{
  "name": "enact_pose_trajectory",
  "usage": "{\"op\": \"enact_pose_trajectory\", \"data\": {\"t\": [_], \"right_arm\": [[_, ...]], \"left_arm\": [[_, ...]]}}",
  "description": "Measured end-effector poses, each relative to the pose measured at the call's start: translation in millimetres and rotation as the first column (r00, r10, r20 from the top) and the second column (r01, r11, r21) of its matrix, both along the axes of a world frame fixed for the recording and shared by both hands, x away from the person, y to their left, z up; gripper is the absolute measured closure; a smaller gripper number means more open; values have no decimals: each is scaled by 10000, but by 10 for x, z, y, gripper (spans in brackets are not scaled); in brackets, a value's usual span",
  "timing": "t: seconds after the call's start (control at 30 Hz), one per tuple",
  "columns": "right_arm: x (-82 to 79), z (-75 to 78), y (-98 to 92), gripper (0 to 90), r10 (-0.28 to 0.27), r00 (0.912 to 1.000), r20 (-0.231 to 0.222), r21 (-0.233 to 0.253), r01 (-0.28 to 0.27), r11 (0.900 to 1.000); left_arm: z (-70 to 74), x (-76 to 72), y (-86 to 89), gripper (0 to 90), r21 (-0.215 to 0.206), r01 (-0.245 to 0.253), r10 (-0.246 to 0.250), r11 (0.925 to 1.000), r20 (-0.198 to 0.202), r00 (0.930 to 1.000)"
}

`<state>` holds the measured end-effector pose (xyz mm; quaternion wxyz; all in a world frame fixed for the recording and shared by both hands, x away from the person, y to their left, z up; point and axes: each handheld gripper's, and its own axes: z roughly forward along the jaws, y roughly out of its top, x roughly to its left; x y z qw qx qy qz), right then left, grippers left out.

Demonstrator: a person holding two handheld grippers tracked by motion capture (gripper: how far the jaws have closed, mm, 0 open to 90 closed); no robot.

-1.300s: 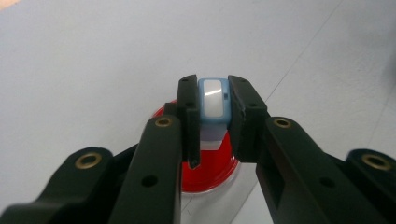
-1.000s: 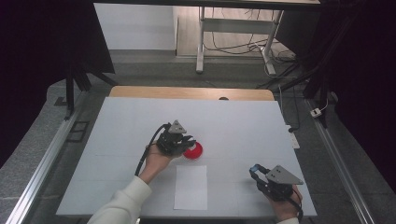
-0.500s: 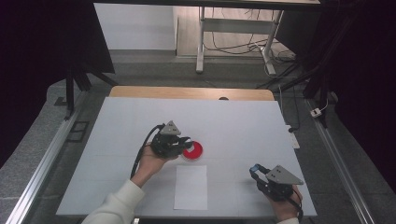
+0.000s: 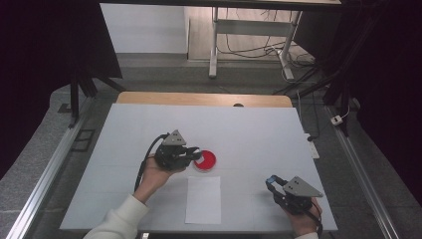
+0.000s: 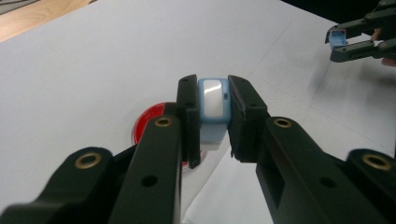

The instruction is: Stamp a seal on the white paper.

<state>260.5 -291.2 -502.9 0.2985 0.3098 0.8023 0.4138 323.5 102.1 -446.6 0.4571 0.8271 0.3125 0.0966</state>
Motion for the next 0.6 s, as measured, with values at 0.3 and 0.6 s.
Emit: {"op": "enact_pose_trajectory", "data": {"t": [0.3,0.6], "right_arm": [[-2,7,-7,651,-42,10000,11,-41,42,10000],[-2,2,3,650,-31,10000,1,22,31,10000]], "left_arm": [[-12,-87,-2,756,27,276,-276,9996,-40,9996],[-2,-199,7,755,6,536,-536,9986,59,9985]]}}
